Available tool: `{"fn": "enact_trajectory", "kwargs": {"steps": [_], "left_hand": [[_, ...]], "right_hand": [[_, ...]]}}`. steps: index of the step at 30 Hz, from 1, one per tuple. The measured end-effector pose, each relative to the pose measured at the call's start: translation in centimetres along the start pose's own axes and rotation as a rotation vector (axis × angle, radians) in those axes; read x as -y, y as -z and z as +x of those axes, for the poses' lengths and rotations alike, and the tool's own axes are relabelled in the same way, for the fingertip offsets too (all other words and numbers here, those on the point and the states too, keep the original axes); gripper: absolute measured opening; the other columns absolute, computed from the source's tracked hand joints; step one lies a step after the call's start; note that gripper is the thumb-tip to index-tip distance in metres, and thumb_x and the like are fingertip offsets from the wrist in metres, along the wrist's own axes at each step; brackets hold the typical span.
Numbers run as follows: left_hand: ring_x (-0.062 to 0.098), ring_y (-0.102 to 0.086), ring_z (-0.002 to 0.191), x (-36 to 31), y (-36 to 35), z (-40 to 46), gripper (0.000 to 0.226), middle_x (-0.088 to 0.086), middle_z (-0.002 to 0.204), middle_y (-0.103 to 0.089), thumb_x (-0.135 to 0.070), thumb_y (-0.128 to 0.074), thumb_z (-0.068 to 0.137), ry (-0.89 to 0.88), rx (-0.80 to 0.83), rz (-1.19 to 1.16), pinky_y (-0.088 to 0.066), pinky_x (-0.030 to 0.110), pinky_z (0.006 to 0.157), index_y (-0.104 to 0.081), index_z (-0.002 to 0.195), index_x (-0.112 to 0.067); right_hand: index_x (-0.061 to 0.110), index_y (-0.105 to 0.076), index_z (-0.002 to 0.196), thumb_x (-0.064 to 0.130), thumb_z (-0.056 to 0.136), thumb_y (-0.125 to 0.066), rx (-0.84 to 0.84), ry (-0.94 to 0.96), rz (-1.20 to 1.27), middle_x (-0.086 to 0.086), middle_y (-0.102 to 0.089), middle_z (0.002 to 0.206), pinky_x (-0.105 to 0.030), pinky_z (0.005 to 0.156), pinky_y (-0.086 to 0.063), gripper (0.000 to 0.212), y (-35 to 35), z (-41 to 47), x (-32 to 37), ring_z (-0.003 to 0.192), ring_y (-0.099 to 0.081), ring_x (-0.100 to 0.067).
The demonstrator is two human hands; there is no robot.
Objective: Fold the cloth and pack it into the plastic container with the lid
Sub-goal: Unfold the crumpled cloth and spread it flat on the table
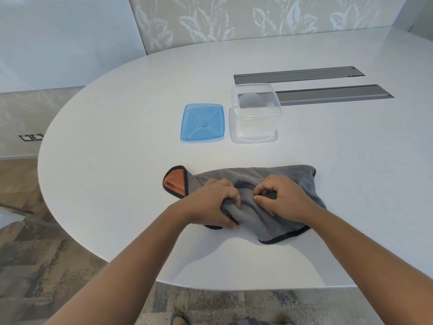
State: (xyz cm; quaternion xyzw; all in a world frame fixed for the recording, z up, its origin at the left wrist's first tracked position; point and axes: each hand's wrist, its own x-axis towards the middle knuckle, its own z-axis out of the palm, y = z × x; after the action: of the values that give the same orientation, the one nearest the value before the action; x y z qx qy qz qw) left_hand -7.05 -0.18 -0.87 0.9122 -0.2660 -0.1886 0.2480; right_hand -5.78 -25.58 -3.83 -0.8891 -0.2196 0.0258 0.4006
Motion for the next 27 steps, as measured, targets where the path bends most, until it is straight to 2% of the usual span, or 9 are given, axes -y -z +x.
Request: {"fn": "enact_trajectory", "kwargs": {"steps": [2,5,9,11,15,19,22,24,27], "left_hand": [[0.014,-0.052,0.102,-0.1,0.0,0.3,0.021,-0.01,0.102,-0.062,-0.04,-0.081,0.082,-0.017,-0.09,-0.026,-0.046,0.038,0.093,-0.067,0.09,-0.026],[0.014,-0.062,0.082,0.1,0.5,0.6,0.026,-0.002,0.086,-0.068,-0.046,-0.066,0.094,0.09,-0.175,-0.145,-0.048,0.033,0.071,-0.065,0.089,-0.02],[0.008,-0.063,0.067,0.9,0.9,1.0,0.029,-0.013,0.075,-0.07,-0.047,-0.053,0.101,0.245,-0.279,-0.361,-0.048,0.03,0.066,-0.067,0.095,-0.022],[0.012,-0.061,0.068,0.9,0.9,1.5,0.044,-0.008,0.073,-0.067,-0.05,-0.047,0.103,0.302,-0.336,-0.403,-0.048,0.031,0.066,-0.066,0.092,-0.013],[0.026,-0.071,0.089,1.0,0.4,2.5,0.057,0.005,0.089,-0.076,-0.059,-0.041,0.1,0.412,-0.386,-0.473,-0.054,0.041,0.084,-0.071,0.091,-0.012],[0.019,-0.072,0.091,0.7,0.7,2.6,0.068,-0.002,0.095,-0.078,-0.082,-0.048,0.084,0.47,-0.334,-0.55,-0.056,0.04,0.091,-0.076,0.096,-0.02],[0.008,-0.067,0.08,0.0,1.1,1.6,0.085,-0.011,0.092,-0.073,-0.097,-0.067,0.046,0.477,-0.244,-0.428,-0.05,0.028,0.066,-0.063,0.098,-0.03],[0.004,-0.066,0.085,-0.2,1.3,0.9,0.082,-0.016,0.095,-0.069,-0.086,-0.082,0.039,0.427,-0.147,-0.347,-0.047,0.025,0.064,-0.054,0.099,-0.039],[0.01,-0.065,0.087,-0.2,1.1,0.4,0.056,-0.014,0.098,-0.066,-0.054,-0.086,0.055,0.33,-0.047,-0.174,-0.05,0.028,0.064,-0.051,0.098,-0.042]], "right_hand": [[0.033,-0.075,0.092,0.048,0.078,-0.074,0.034,-0.026,0.018,0.014,-0.068,0.092,-0.04,0.086,-0.055,0.021,0.3,-0.1,-0.1,0.092,-0.064,-0.005],[0.037,-0.072,0.094,0.063,0.079,-0.068,0.128,-0.053,0.004,0.02,-0.065,0.097,-0.03,0.087,-0.05,0.03,0.7,-0.1,0.2,0.098,-0.06,-0.001],[0.025,-0.062,0.088,0.079,0.083,-0.058,0.244,-0.149,0.231,0.02,-0.056,0.076,-0.03,0.073,-0.043,0.054,1.5,0.0,1.0,0.071,-0.053,-0.003],[0.023,-0.06,0.094,0.079,0.077,-0.067,0.341,-0.227,0.33,0.016,-0.057,0.075,-0.031,0.072,-0.047,0.059,2.1,-0.1,1.4,0.069,-0.055,-0.006],[0.042,-0.063,0.109,0.057,0.078,-0.077,0.385,-0.259,0.109,0.008,-0.074,0.099,-0.041,0.085,-0.061,0.038,2.7,0.0,1.4,0.089,-0.072,-0.012],[0.04,-0.069,0.101,0.035,0.091,-0.064,0.258,-0.397,0.346,-0.008,-0.072,0.107,-0.041,0.074,-0.065,0.013,2.5,0.4,1.5,0.085,-0.077,-0.024],[0.035,-0.07,0.097,0.039,0.093,-0.061,0.154,-0.482,0.381,-0.011,-0.072,0.106,-0.048,0.07,-0.064,0.011,2.5,0.6,1.5,0.085,-0.076,-0.032],[0.027,-0.069,0.1,0.042,0.097,-0.056,0.128,-0.456,0.247,-0.006,-0.074,0.102,-0.052,0.085,-0.06,0.019,2.4,0.8,1.4,0.092,-0.073,-0.027],[0.024,-0.07,0.099,0.042,0.1,-0.054,0.165,-0.472,0.195,0.0,-0.076,0.099,-0.051,0.096,-0.054,0.024,2.8,0.9,1.6,0.096,-0.071,-0.022]]}}
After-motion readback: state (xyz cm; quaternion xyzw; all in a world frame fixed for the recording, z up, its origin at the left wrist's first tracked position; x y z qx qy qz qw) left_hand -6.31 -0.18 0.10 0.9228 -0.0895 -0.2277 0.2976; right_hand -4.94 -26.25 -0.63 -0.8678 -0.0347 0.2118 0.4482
